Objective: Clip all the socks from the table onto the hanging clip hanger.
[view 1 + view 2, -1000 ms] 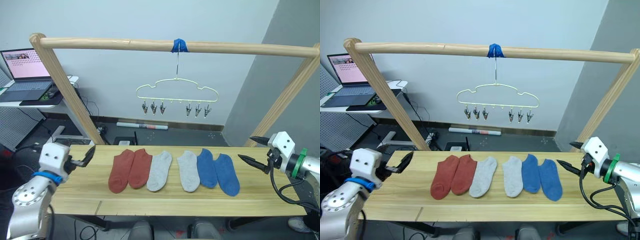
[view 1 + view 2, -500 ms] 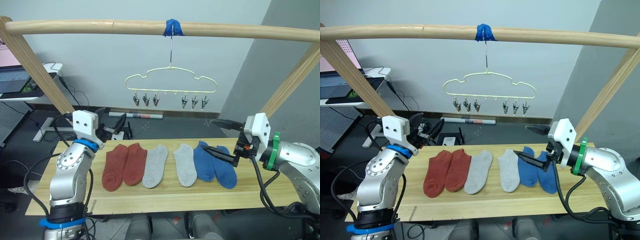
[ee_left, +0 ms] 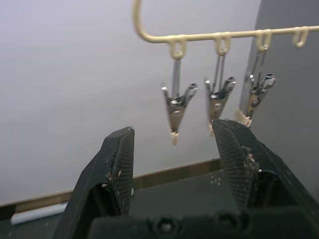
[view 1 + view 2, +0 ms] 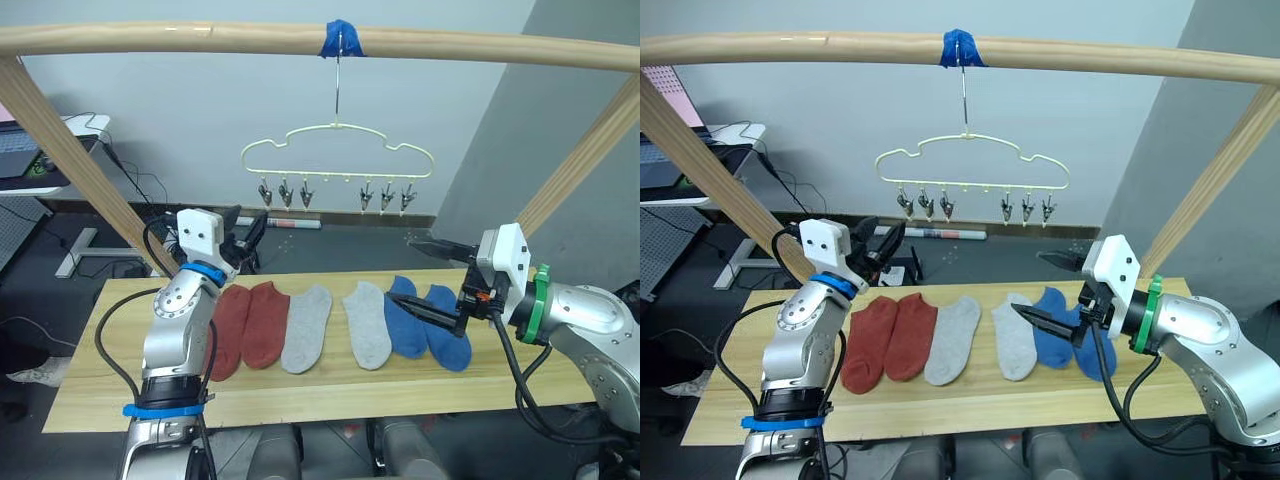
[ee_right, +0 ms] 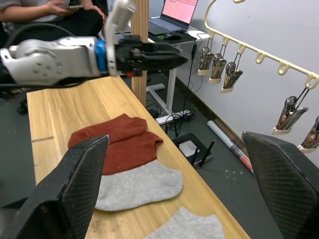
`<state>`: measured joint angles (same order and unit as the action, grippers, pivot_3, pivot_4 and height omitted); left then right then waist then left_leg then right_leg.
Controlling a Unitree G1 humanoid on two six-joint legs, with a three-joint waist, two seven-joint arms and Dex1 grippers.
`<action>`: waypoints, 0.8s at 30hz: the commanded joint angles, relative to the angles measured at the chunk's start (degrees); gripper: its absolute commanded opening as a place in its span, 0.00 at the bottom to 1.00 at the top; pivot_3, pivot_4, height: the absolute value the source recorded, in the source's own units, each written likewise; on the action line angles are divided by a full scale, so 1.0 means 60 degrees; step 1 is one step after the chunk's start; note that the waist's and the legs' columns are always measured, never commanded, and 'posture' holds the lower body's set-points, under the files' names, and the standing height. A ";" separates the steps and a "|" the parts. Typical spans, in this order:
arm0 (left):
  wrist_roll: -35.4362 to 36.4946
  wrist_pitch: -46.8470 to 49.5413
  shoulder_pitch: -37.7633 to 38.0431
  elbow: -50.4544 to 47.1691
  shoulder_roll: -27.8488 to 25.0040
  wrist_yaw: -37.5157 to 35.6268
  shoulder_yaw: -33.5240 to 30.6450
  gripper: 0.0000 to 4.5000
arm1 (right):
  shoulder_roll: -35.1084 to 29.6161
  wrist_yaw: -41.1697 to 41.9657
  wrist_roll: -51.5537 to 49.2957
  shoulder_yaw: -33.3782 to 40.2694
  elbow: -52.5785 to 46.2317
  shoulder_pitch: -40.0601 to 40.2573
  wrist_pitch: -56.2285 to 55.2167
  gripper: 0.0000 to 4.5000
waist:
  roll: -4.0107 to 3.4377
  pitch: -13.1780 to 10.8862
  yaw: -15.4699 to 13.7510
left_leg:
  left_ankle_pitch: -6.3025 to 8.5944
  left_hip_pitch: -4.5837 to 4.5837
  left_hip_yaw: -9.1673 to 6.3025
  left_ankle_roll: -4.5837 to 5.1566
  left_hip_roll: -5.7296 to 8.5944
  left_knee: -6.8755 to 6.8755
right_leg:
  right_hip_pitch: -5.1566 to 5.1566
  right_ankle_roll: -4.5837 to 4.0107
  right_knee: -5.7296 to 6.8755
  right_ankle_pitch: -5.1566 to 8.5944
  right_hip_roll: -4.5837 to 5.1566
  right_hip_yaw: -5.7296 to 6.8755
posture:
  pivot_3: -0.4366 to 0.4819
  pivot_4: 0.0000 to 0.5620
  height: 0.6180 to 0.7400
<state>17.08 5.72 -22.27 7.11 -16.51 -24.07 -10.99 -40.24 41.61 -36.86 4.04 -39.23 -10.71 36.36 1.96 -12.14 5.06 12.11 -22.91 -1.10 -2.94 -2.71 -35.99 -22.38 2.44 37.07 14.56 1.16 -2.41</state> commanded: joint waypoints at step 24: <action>-0.0429 -0.2356 -0.1959 0.2415 0.0345 0.0699 -0.0079 0.60 | 0.0354 -0.0045 -0.0400 -0.0332 0.0165 -0.1279 0.0091 1.00 | 0.0017 -0.0208 0.0208 | -0.0001 -0.0157 -0.0005 -0.0001 0.0002 -0.0006 | -0.0158 0.0082 0.0006 -0.0043 -0.0003 0.0002 | 0.20 0.45 1.00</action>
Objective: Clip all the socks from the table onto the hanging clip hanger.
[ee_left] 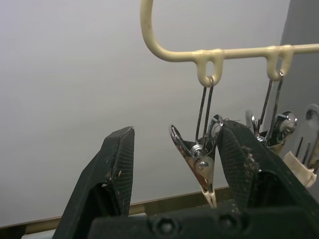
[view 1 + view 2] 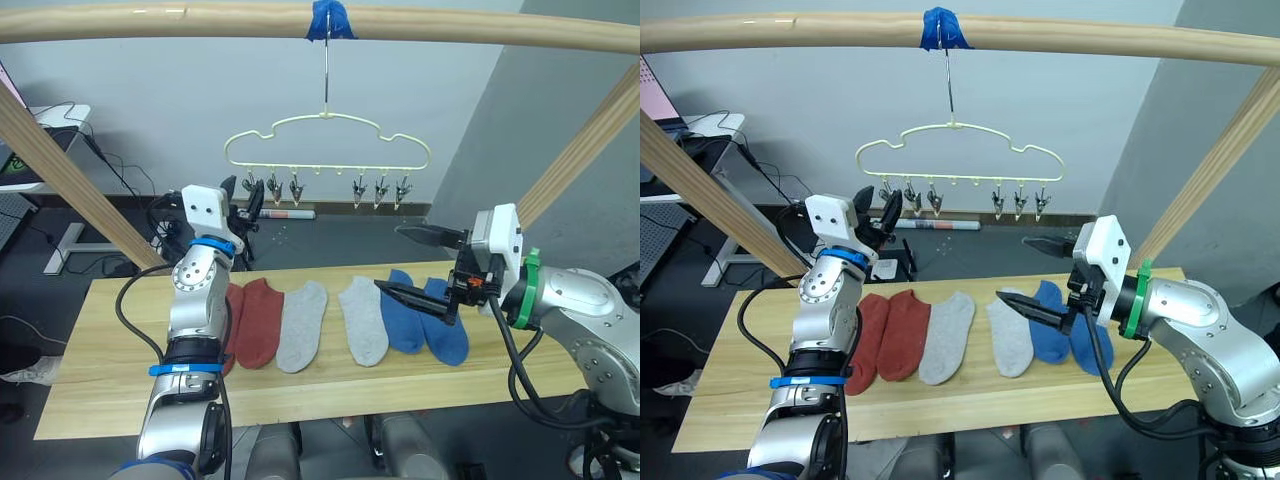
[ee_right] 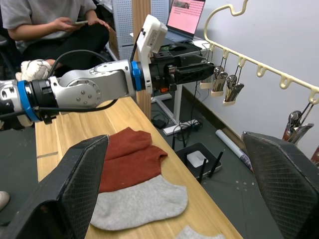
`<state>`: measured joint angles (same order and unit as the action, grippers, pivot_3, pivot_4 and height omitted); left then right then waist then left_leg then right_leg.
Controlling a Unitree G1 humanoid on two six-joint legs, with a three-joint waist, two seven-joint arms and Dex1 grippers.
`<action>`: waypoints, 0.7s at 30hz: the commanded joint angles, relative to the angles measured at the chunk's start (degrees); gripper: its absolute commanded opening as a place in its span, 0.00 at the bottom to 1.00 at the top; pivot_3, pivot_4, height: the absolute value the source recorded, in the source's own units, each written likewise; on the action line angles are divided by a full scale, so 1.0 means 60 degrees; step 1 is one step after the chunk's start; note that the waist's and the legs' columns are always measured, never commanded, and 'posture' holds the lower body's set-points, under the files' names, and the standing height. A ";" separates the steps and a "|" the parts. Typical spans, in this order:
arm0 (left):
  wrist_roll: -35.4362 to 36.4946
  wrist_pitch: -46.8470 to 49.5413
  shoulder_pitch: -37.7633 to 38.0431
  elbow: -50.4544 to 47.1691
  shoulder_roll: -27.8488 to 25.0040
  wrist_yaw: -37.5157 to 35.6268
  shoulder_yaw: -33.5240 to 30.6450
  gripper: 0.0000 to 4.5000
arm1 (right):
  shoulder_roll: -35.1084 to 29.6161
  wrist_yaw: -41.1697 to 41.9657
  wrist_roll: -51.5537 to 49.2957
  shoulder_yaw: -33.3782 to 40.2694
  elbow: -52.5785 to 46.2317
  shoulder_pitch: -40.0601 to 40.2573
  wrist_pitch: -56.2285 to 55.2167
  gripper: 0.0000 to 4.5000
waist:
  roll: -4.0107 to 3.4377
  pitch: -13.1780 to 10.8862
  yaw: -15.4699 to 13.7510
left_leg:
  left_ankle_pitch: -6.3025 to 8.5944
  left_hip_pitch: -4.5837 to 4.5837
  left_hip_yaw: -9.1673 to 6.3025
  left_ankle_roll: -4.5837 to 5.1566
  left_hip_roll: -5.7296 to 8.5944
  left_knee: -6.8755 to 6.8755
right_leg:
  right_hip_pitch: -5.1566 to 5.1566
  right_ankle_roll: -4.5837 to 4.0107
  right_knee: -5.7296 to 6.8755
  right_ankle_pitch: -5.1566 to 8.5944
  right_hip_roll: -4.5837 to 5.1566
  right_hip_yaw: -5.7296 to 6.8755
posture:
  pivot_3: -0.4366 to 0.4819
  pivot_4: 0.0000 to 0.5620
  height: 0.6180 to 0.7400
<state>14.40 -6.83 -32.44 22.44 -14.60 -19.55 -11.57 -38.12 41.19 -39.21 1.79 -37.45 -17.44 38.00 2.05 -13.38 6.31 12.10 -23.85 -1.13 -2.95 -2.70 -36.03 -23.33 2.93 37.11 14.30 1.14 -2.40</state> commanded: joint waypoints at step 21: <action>-0.0012 -0.0054 -0.0072 -0.0814 -0.0058 -0.0136 0.0032 0.00 | 0.0183 -0.1066 0.1460 -0.0282 0.0794 0.0814 -0.0539 1.00 | 0.0002 -0.0008 0.0040 | 0.0000 0.0001 0.0002 0.0000 0.0000 0.0002 | -0.0001 0.0001 -0.0001 0.0000 0.0000 -0.0001 | 0.21 0.45 1.00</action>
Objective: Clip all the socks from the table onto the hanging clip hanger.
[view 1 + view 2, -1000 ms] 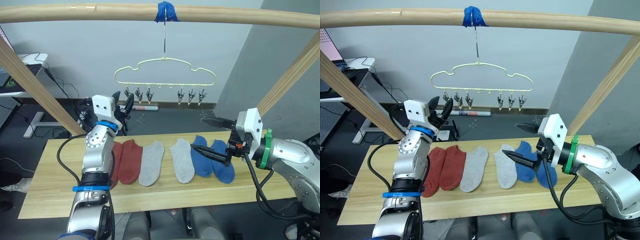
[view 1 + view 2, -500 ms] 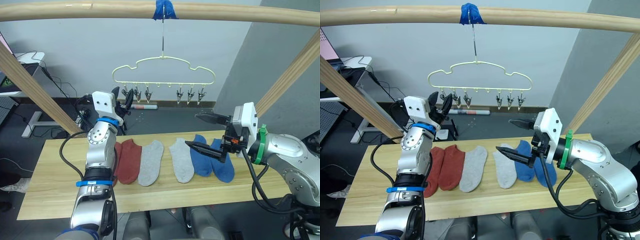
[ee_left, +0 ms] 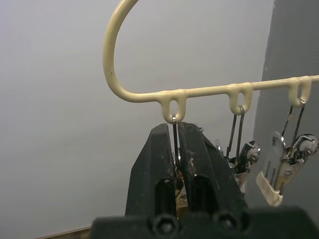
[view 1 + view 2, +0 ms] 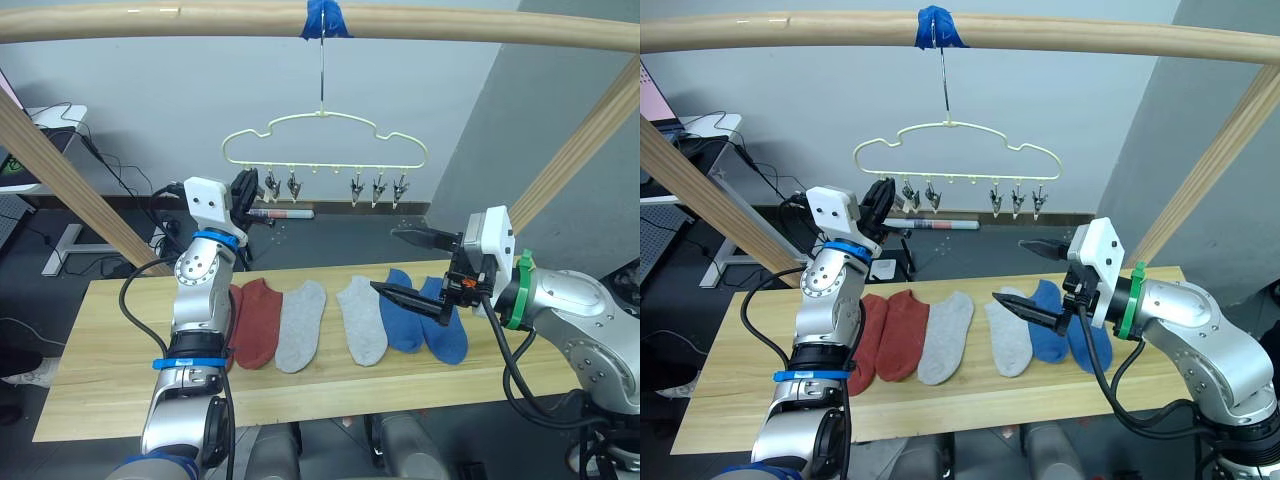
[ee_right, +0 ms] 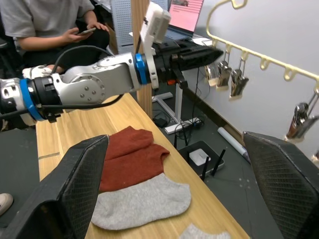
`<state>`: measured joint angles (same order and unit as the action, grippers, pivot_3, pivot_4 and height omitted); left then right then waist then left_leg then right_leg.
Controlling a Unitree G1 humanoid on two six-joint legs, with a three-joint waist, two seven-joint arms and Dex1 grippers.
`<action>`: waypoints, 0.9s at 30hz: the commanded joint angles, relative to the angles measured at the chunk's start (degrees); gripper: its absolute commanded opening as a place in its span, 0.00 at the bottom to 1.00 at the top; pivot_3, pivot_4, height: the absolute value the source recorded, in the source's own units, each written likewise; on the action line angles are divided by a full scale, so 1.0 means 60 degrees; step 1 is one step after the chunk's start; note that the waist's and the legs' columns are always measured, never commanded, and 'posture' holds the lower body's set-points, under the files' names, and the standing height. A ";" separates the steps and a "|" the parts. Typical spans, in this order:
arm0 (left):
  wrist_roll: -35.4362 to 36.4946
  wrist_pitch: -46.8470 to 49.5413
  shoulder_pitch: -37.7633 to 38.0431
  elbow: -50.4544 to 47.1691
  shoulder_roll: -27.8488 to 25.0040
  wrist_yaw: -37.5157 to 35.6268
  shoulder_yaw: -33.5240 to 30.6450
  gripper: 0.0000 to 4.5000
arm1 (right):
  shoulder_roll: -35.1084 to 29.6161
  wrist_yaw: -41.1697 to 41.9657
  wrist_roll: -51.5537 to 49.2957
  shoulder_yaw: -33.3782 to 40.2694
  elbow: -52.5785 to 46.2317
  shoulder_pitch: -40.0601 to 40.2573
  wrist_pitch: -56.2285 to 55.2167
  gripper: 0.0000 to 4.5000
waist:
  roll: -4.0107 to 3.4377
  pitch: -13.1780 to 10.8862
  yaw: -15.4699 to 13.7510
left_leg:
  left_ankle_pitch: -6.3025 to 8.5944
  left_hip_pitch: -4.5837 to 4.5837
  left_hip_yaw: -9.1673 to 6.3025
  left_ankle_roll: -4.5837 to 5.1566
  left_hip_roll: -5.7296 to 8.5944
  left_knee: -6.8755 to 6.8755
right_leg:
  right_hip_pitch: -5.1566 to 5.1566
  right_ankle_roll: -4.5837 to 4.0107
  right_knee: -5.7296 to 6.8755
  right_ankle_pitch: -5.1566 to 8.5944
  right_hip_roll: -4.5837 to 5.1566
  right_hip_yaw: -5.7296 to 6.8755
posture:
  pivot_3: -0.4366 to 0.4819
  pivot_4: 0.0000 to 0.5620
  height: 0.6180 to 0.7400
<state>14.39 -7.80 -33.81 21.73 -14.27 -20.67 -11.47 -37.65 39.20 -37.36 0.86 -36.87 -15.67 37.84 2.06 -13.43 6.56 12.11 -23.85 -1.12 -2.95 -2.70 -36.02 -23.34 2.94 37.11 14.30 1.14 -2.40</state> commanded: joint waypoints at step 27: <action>0.1027 0.3165 0.0801 -0.3493 -0.1078 -0.0854 -0.0017 0.00 | 0.3171 -0.3189 0.5001 0.0028 1.1843 -0.1544 -0.3797 0.56 | -0.0041 -0.0204 -0.0096 | -0.0001 -0.0010 0.0023 0.0000 -0.0001 0.0007 | -0.0023 0.0005 0.0007 -0.0005 -0.0002 -0.0025 | 0.31 0.48 1.00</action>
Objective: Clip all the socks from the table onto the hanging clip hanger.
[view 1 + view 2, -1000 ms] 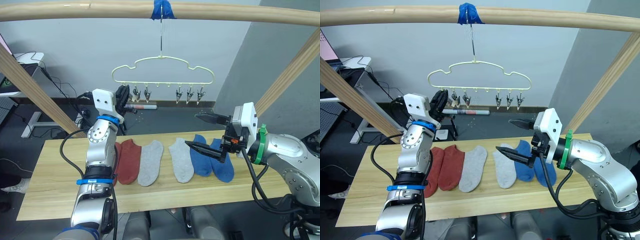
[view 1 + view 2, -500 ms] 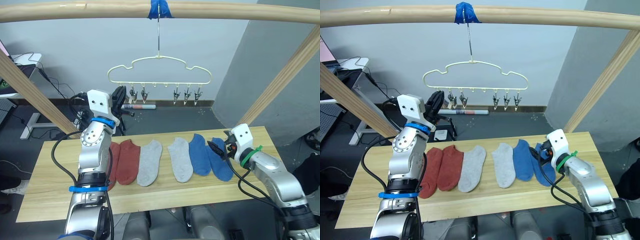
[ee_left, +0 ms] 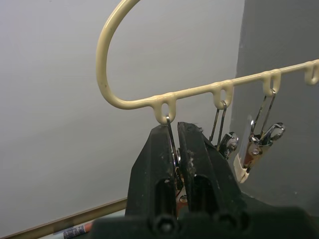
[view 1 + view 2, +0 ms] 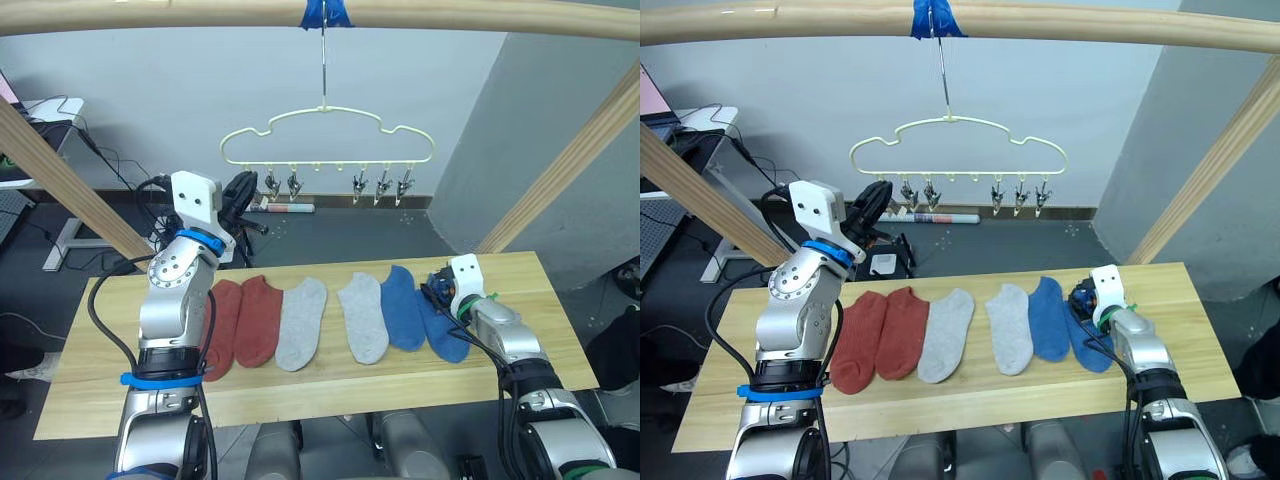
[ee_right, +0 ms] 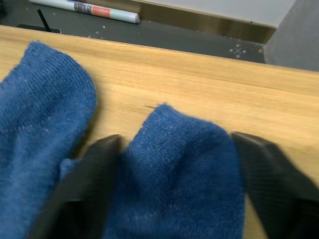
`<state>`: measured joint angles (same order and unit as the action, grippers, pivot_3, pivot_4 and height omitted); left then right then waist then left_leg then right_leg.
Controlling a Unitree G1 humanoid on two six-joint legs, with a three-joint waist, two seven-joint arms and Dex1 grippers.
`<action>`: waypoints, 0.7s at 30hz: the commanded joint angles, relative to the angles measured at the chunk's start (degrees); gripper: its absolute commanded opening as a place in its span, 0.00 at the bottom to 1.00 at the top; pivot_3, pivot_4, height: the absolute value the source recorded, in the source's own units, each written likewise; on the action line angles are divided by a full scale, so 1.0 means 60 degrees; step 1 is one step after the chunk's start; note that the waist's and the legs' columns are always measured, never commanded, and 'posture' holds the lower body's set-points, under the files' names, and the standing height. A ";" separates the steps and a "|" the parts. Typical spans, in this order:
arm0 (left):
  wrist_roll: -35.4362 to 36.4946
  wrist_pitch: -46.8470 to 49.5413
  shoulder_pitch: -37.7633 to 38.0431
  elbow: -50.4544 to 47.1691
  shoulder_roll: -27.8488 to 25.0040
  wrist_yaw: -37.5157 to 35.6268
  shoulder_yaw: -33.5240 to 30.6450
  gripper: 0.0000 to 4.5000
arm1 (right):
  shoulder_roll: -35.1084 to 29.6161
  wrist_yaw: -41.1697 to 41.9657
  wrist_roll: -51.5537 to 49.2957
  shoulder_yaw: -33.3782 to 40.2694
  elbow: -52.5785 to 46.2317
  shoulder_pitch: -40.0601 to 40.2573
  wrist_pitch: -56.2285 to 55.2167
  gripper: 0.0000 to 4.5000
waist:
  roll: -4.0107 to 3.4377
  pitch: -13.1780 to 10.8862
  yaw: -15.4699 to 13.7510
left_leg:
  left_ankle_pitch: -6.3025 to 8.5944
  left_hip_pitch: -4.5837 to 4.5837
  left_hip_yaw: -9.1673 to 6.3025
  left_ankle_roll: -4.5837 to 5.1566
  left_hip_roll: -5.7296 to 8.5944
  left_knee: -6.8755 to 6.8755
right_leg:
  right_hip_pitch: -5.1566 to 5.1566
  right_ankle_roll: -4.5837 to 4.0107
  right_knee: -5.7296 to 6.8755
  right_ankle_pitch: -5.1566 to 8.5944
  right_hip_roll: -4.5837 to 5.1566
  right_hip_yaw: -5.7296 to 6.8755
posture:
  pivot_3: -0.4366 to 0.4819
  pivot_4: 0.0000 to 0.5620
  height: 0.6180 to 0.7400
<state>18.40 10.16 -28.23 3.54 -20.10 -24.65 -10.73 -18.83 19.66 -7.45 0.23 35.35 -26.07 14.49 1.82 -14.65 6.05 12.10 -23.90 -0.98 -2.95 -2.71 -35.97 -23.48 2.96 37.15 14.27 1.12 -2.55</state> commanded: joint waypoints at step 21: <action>0.2085 0.2502 -0.0703 -0.0900 -0.0803 -0.1268 -0.0455 0.00 | 0.1224 0.1320 0.0018 -0.1943 -0.5904 -0.0868 0.2164 0.00 | -0.0023 -0.0043 0.0073 | -0.0001 -0.0007 -0.0015 -0.0002 -0.0008 0.0001 | -0.0022 0.0005 0.0017 -0.0002 -0.0011 0.0007 | 0.28 0.47 1.00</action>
<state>29.04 25.14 -30.83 2.12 -23.92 -31.12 -12.20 -12.14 27.39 -6.71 -10.70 1.42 -30.61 26.38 1.68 -14.91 6.49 12.10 -23.98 -1.08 -2.96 -2.75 -35.97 -23.61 2.99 37.23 14.25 1.06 -2.50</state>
